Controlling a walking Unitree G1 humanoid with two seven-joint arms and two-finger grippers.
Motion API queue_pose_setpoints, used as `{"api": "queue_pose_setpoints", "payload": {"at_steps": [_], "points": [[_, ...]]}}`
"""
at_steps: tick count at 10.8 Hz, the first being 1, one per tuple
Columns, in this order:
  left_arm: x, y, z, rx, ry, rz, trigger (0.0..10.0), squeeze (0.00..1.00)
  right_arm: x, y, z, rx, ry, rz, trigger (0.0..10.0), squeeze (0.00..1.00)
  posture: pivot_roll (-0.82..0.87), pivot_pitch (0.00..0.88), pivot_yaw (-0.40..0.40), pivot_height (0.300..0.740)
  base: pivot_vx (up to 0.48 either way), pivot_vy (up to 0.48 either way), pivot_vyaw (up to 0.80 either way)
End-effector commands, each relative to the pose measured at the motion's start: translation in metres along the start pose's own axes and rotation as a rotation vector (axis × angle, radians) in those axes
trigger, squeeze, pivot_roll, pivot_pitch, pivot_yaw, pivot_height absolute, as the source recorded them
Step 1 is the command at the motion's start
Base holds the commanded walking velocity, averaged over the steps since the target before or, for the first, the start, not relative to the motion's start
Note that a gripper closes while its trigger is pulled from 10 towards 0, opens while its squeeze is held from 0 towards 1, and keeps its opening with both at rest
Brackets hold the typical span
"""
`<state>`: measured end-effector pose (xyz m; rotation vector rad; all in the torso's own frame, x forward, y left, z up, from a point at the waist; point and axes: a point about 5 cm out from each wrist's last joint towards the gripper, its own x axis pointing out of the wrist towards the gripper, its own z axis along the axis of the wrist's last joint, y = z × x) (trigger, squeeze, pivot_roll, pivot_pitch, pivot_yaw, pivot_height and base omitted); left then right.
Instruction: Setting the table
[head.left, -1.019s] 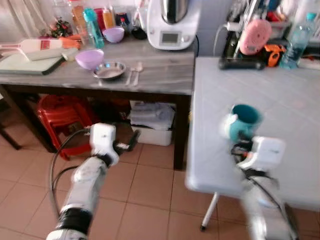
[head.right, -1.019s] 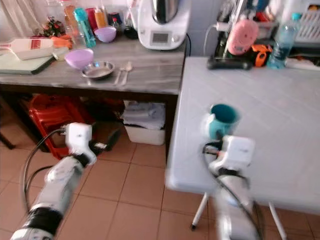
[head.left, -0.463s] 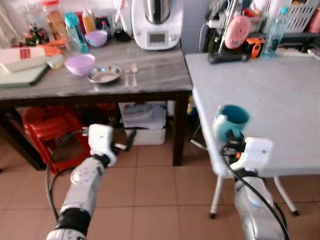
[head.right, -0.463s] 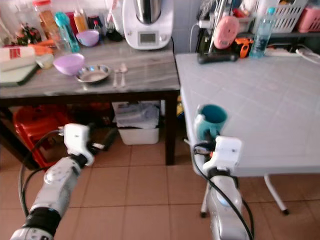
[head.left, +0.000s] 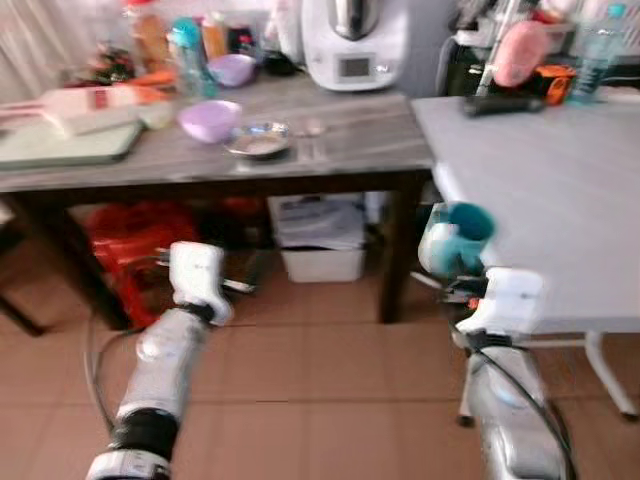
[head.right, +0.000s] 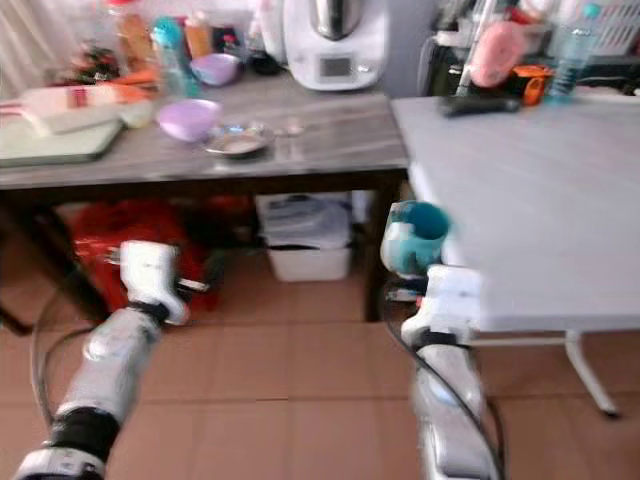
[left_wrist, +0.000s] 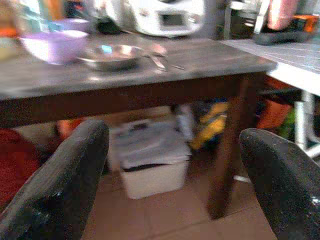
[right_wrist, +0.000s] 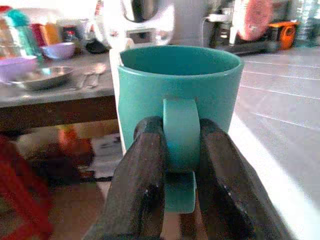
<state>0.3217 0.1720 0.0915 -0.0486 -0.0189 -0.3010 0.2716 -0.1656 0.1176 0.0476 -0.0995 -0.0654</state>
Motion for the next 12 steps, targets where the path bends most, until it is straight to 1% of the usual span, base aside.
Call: {"api": "queue_pose_setpoints", "payload": {"at_steps": [1, 3, 4, 5, 6, 7, 8, 12], "points": [[0.004, -0.008, 0.000, -0.002, -0.002, -0.018, 10.0, 0.00, 0.000, -0.008, 0.002, -0.013, -0.015, -0.022, 10.0, 0.00, 0.00, 0.000, 0.076, 0.740, 0.000, 0.465, 0.00], [0.006, -0.006, 0.003, 0.003, -0.012, -0.002, 10.0, 0.00, 0.000, -0.008, 0.002, -0.013, -0.017, -0.019, 10.0, 0.00, 0.00, 0.000, 0.077, 0.740, 0.000, 0.472, 0.00], [0.006, -0.004, 0.004, 0.021, -0.022, 0.029, 10.0, 0.00, 0.000, -0.007, 0.002, -0.015, -0.016, -0.017, 10.0, 0.00, 0.00, 0.000, 0.075, 0.740, 0.000, 0.000, 0.00], [0.004, 0.003, 0.005, 0.074, -0.027, 0.087, 10.0, 0.00, 0.000, -0.007, 0.002, -0.017, -0.018, -0.013, 10.0, 0.00, 0.00, 0.000, 0.076, 0.740, 0.000, 0.000, 0.00], [0.003, 0.005, 0.005, 0.079, -0.023, 0.076, 10.0, 0.00, 0.000, -0.007, 0.003, -0.021, -0.022, -0.011, 10.0, 0.00, 0.00, 0.000, 0.076, 0.740, 0.000, 0.000, 0.00], [0.002, 0.004, 0.005, 0.071, -0.028, 0.056, 10.0, 0.00, 0.000, -0.007, 0.003, -0.024, -0.025, -0.009, 10.0, 0.00, 0.00, 0.000, 0.076, 0.740, 0.000, 0.000, 0.52], [0.002, 0.004, 0.005, 0.074, -0.028, 0.050, 10.0, 0.00, 0.000, -0.006, 0.003, -0.024, -0.027, -0.008, 10.0, 0.00, 0.00, 0.000, 0.076, 0.740, 0.289, 0.000, 0.40], [0.002, 0.002, 0.005, 0.064, -0.035, 0.043, 10.0, 0.00, -0.001, -0.006, 0.003, -0.026, -0.028, -0.004, 10.0, 0.00, 0.00, 0.000, 0.077, 0.740, 0.408, 0.000, 0.00]]}}
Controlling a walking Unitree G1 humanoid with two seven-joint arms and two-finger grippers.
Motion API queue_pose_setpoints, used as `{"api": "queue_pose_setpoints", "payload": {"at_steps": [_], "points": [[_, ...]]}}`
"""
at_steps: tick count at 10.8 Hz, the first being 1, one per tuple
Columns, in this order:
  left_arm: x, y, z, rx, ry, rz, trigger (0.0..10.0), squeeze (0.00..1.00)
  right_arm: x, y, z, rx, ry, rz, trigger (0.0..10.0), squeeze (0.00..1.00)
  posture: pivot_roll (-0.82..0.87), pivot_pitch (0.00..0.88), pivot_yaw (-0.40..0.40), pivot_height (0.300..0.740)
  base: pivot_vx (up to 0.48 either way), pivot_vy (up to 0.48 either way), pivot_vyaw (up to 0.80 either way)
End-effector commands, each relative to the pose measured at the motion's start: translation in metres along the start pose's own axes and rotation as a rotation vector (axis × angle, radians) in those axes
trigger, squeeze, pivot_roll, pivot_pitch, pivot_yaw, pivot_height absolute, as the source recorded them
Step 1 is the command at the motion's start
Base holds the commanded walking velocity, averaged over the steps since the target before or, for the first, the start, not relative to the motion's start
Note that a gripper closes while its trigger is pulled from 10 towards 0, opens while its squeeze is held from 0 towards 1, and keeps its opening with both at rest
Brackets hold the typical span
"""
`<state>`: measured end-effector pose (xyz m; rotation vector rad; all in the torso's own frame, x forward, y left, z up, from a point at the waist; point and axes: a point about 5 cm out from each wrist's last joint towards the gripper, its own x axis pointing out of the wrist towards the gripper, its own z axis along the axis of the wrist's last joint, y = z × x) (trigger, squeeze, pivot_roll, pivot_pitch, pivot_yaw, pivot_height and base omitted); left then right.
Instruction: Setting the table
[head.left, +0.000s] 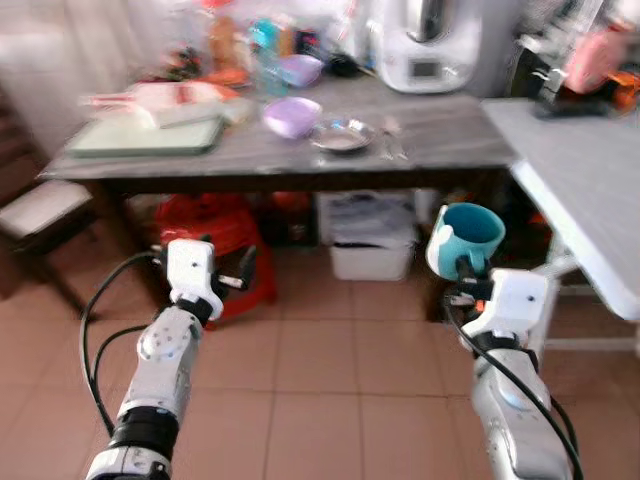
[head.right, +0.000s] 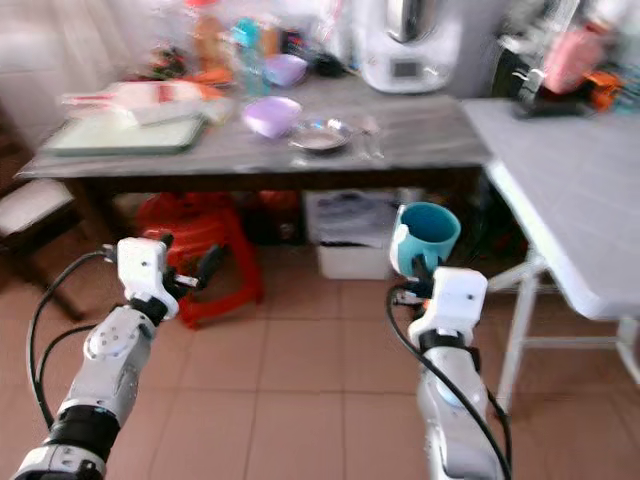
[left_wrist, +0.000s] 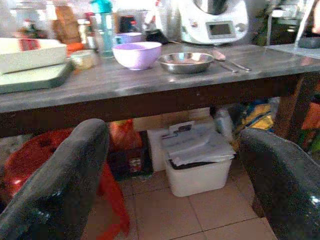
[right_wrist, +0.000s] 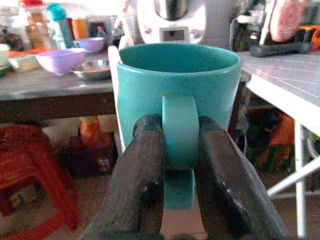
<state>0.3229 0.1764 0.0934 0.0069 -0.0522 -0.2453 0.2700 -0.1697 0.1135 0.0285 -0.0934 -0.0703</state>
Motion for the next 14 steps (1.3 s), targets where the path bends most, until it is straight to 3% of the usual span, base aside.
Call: {"api": "queue_pose_setpoints", "payload": {"at_steps": [1, 7, 10, 12, 14], "points": [[0.002, -0.003, 0.003, 0.003, -0.010, -0.011, 10.0, 0.00, 0.001, -0.002, 0.007, -0.009, -0.034, 0.002, 10.0, 0.00, 0.00, 0.000, 0.076, 0.740, 0.465, 0.000, 0.41], [0.003, -0.004, 0.004, 0.002, -0.015, -0.018, 10.0, 0.00, -0.001, 0.000, 0.006, -0.004, -0.031, 0.006, 10.0, 0.00, 0.00, 0.000, 0.079, 0.740, 0.471, 0.000, 0.50], [0.003, -0.007, 0.005, -0.003, -0.023, -0.026, 10.0, 0.00, -0.002, 0.000, 0.009, -0.023, -0.047, 0.010, 10.0, 0.00, 0.00, 0.000, 0.075, 0.740, 0.472, 0.000, 0.00], [-0.004, -0.010, 0.014, -0.002, -0.070, -0.031, 10.0, 0.00, -0.009, -0.001, 0.022, -0.083, -0.101, 0.023, 10.0, 0.00, -0.01, 0.000, 0.075, 0.740, 0.472, 0.000, 0.00], [-0.022, -0.014, 0.010, -0.019, -0.063, -0.032, 10.0, 0.00, -0.020, -0.003, 0.032, -0.138, -0.141, 0.011, 10.0, 0.00, -0.01, 0.000, 0.073, 0.740, 0.472, 0.000, 0.00]]}}
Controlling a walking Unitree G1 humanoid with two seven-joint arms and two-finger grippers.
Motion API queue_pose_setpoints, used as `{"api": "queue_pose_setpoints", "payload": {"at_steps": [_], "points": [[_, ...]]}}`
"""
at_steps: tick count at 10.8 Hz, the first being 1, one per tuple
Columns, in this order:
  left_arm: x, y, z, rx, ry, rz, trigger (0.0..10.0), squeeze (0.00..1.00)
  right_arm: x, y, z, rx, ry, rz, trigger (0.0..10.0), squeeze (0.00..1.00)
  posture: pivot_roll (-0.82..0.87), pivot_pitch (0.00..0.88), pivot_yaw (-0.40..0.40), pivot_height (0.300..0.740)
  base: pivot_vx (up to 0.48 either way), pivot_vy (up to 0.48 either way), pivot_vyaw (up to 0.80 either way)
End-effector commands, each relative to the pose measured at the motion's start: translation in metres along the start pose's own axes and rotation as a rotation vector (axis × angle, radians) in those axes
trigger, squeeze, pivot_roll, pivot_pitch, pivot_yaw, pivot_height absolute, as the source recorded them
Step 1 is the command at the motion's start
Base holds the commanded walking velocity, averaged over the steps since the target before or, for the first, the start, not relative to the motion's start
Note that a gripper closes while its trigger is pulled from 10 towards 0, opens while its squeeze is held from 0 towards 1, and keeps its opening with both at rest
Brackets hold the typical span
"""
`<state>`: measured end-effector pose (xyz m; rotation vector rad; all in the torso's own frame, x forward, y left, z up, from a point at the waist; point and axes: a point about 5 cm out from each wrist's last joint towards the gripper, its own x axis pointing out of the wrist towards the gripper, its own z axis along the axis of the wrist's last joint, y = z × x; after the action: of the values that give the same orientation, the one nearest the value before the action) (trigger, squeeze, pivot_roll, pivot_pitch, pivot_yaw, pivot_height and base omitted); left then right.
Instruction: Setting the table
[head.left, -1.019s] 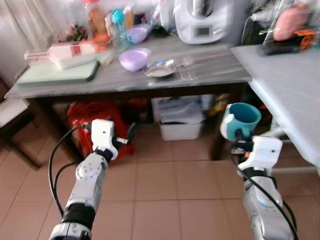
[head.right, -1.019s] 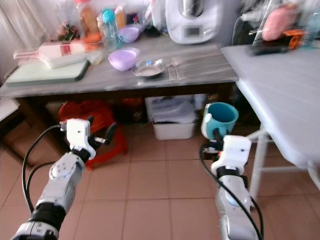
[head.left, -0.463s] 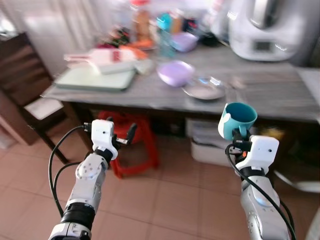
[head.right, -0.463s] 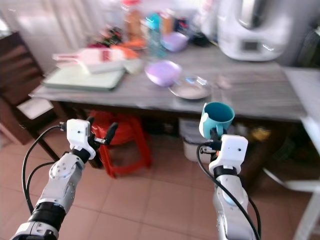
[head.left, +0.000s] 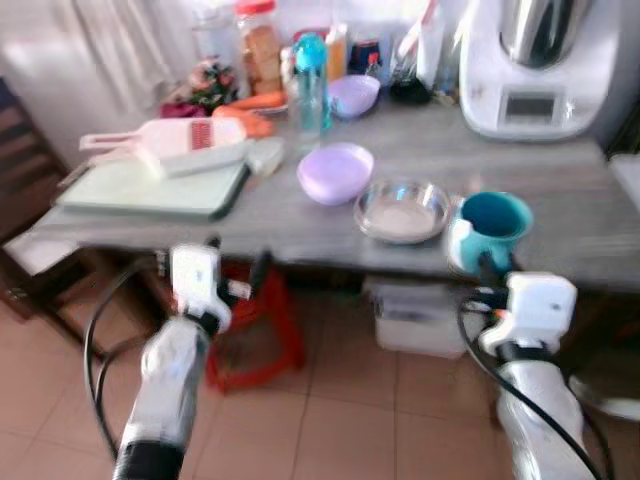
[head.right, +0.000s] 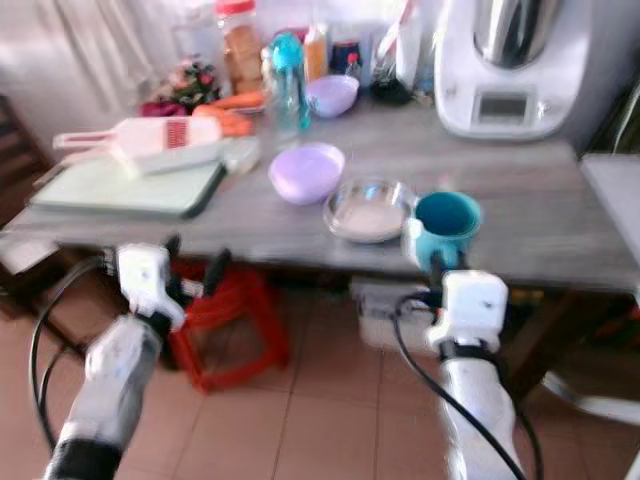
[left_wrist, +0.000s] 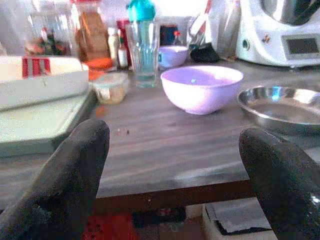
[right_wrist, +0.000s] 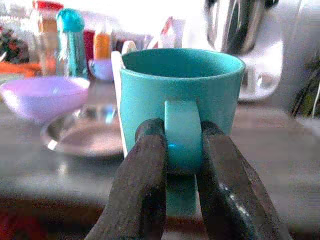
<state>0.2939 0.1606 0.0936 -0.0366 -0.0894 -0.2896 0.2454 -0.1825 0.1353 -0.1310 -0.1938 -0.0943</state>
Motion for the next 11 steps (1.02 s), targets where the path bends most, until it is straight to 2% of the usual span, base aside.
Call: {"api": "queue_pose_setpoints", "payload": {"at_steps": [1, 3, 5, 9, 11], "points": [[-0.006, 0.002, 0.003, 0.011, 0.001, -0.006, 10.0, 0.00, -0.001, 0.009, 0.010, 0.009, -0.038, 0.017, 10.0, 0.00, -0.01, 0.000, 0.073, 0.740, 0.472, 0.000, 0.00], [-0.012, -0.005, 0.001, -0.005, 0.013, -0.030, 10.0, 0.00, 0.001, 0.004, 0.013, -0.012, -0.045, -0.006, 10.0, 0.00, -0.01, 0.000, 0.070, 0.740, 0.472, 0.000, 0.00], [-0.014, -0.008, 0.005, -0.021, 0.013, -0.049, 10.0, 0.00, 0.004, 0.003, 0.015, -0.016, -0.048, -0.006, 10.0, 0.00, -0.01, 0.000, 0.065, 0.740, 0.386, 0.000, -0.62], [-0.025, -0.009, 0.006, -0.017, 0.021, -0.082, 10.0, 0.00, 0.004, 0.005, 0.015, -0.017, -0.040, 0.009, 10.0, 0.00, -0.01, 0.000, 0.054, 0.740, 0.000, 0.000, 0.00], [-0.035, -0.009, 0.006, -0.011, 0.040, -0.141, 10.0, 0.00, 0.007, 0.003, 0.015, -0.018, -0.033, 0.007, 10.0, 0.00, -0.01, 0.000, 0.047, 0.740, 0.000, 0.000, 0.00]]}}
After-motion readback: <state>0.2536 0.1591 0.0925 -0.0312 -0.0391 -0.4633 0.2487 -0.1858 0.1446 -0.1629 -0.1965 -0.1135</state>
